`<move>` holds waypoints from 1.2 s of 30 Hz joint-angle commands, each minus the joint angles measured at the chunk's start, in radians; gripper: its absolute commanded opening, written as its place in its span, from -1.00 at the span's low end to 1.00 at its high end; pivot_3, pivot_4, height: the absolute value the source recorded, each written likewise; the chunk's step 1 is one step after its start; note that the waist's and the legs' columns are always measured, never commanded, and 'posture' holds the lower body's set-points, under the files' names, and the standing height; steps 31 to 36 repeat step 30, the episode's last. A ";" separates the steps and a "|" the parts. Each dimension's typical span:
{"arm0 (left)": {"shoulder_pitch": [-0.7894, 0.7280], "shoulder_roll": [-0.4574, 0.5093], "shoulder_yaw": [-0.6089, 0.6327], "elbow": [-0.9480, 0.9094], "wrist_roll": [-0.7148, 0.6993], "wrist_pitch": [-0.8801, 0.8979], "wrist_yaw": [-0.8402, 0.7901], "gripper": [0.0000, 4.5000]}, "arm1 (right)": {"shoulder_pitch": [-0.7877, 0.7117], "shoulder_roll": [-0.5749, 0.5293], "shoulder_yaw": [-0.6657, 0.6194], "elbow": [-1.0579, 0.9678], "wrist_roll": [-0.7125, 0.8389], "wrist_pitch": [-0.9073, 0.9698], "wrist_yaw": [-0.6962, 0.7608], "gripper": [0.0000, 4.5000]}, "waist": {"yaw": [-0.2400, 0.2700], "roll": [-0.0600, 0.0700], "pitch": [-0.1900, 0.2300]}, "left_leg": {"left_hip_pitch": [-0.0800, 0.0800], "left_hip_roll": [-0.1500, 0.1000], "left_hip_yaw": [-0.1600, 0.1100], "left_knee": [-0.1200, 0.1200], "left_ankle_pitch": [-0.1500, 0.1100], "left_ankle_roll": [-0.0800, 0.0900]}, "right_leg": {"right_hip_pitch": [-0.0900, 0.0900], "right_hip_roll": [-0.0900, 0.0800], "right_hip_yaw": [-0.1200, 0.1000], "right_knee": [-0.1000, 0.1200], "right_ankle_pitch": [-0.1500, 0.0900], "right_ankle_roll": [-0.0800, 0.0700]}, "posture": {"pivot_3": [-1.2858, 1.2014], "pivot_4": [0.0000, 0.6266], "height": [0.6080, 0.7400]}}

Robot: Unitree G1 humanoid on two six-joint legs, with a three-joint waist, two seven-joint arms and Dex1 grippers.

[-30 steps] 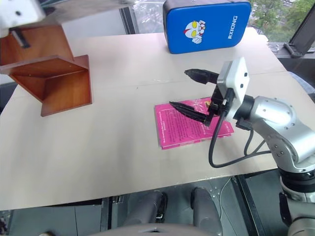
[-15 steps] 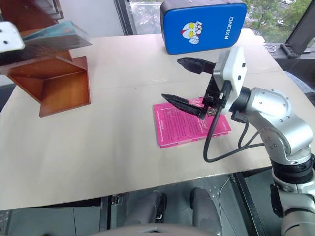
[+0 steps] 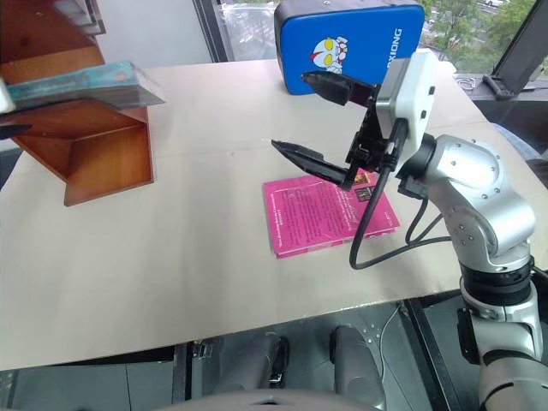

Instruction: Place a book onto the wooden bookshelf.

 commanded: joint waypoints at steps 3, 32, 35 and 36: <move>0.272 -0.071 0.388 -0.688 -0.612 0.552 -0.118 0.54 | -0.031 -0.021 -0.029 0.023 -0.017 -0.029 0.045 1.00 | 0.005 0.000 0.000 | -0.001 0.000 -0.002 0.001 0.000 0.000 | 0.001 -0.001 -0.002 -0.003 0.000 0.000 | 0.03 -0.52 0.95; 1.063 -0.569 0.355 -1.233 -0.771 0.825 0.293 0.98 | 0.872 -0.299 -0.538 -0.265 -0.135 0.310 -0.017 1.00 | 0.033 0.006 -0.004 | 0.007 0.004 0.006 -0.001 -0.003 0.004 | 0.006 -0.001 0.008 -0.004 0.000 0.000 | 0.03 -0.52 0.95; 1.063 -0.569 0.355 -1.233 -0.771 0.825 0.293 0.98 | 0.872 -0.299 -0.538 -0.265 -0.135 0.310 -0.017 1.00 | 0.033 0.006 -0.004 | 0.007 0.004 0.006 -0.001 -0.003 0.004 | 0.006 -0.001 0.008 -0.004 0.000 0.000 | 0.03 -0.52 0.95; 1.063 -0.569 0.355 -1.233 -0.771 0.825 0.293 0.98 | 0.872 -0.299 -0.538 -0.265 -0.135 0.310 -0.017 1.00 | 0.033 0.006 -0.004 | 0.007 0.004 0.006 -0.001 -0.003 0.004 | 0.006 -0.001 0.008 -0.004 0.000 0.000 | 0.03 -0.52 0.95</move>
